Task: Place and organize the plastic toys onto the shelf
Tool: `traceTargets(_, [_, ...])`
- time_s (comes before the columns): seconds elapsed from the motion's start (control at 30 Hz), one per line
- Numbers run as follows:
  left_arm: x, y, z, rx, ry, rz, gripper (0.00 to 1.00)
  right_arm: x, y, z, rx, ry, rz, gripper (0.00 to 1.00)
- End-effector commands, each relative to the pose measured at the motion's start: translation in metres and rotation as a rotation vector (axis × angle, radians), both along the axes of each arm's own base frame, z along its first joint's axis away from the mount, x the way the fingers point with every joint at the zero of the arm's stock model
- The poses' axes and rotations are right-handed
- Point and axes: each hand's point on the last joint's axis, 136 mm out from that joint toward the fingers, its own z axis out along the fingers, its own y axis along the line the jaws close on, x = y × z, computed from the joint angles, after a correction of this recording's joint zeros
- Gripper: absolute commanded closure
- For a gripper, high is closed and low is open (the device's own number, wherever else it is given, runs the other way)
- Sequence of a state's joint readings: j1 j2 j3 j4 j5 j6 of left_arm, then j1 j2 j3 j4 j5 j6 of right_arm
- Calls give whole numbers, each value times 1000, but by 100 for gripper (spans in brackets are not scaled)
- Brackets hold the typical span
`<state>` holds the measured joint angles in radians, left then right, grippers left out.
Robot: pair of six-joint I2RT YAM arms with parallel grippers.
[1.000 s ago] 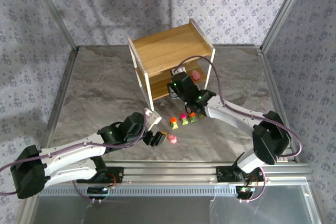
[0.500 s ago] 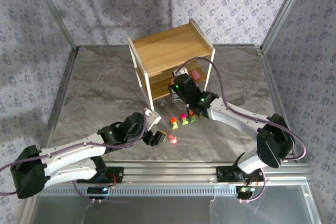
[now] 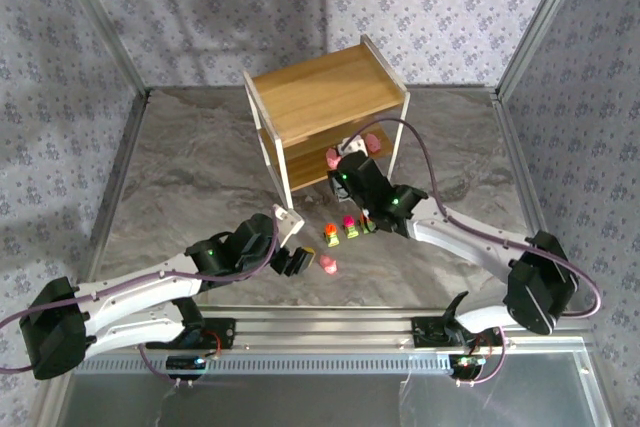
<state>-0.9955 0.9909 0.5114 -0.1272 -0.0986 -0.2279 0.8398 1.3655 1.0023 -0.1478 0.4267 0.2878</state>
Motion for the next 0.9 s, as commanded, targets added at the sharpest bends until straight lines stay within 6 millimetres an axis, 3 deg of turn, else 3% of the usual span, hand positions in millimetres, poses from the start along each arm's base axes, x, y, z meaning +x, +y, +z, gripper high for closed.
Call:
traceTargets(0.0, [5,4,3,5,-7,28,14,-10,-11,3,0,-3,-32,53])
traceTargets(0.5, [17,14,-4,34,15,91,14,-58,-14,-17,-29,24,-15,53])
traceTargets(0.87, [20,18,-5,41,19,111,14,-103,-6,-48,-30,64,28,49])
